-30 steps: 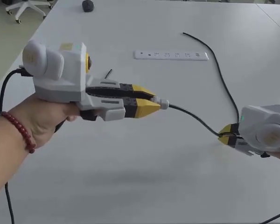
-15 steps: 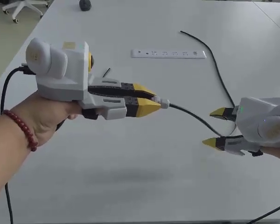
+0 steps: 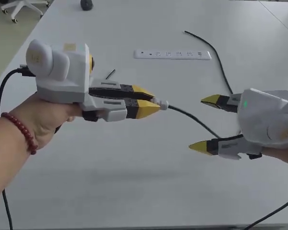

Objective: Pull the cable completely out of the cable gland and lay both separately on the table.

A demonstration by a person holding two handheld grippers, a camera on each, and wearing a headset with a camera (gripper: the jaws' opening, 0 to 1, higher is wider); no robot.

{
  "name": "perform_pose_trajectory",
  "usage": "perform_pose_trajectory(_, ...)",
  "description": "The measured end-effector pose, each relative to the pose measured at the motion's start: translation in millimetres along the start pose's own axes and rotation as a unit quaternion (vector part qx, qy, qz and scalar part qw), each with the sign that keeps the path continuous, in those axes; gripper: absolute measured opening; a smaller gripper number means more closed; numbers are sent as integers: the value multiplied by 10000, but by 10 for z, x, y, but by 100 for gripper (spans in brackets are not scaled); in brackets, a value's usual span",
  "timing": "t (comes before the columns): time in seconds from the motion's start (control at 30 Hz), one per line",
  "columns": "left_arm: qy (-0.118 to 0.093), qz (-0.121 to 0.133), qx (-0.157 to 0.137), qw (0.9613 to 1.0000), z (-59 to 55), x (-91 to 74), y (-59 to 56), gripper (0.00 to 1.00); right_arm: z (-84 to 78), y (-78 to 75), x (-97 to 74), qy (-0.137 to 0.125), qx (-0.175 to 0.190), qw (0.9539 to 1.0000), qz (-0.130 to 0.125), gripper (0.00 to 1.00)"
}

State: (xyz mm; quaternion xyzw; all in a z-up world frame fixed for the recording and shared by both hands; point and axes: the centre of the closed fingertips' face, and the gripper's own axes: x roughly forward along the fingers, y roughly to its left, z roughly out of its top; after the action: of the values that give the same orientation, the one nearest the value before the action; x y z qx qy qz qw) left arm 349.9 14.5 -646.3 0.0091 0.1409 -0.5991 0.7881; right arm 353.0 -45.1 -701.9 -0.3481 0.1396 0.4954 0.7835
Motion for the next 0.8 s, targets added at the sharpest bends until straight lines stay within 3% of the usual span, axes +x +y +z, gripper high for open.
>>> perform_pose_trajectory(0.13,48,-3,16,10000,-21,18,-5,16,295,7,-36,-280,-145,9995,6,60)
perform_pose_trajectory(0.3,42,-7,25,10000,-15,32,-8,16,530,-10,-59,-447,-285,9986,-6,50)
perform_pose_trajectory(0.37,45,-8,21,10000,-16,33,-11,16,563,-1,-55,-444,-322,9985,49,43)
perform_pose_trajectory(0.47,60,-3,35,10000,-21,31,-17,16,626,4,-36,-477,-353,9982,73,41)
perform_pose_trajectory(0.63,63,0,22,10000,-24,26,-20,16,644,22,-4,-374,-510,9979,124,20)
perform_pose_trajectory(0.8,51,-15,16,10000,-20,32,-24,16,647,33,24,-325,-588,9976,176,11)
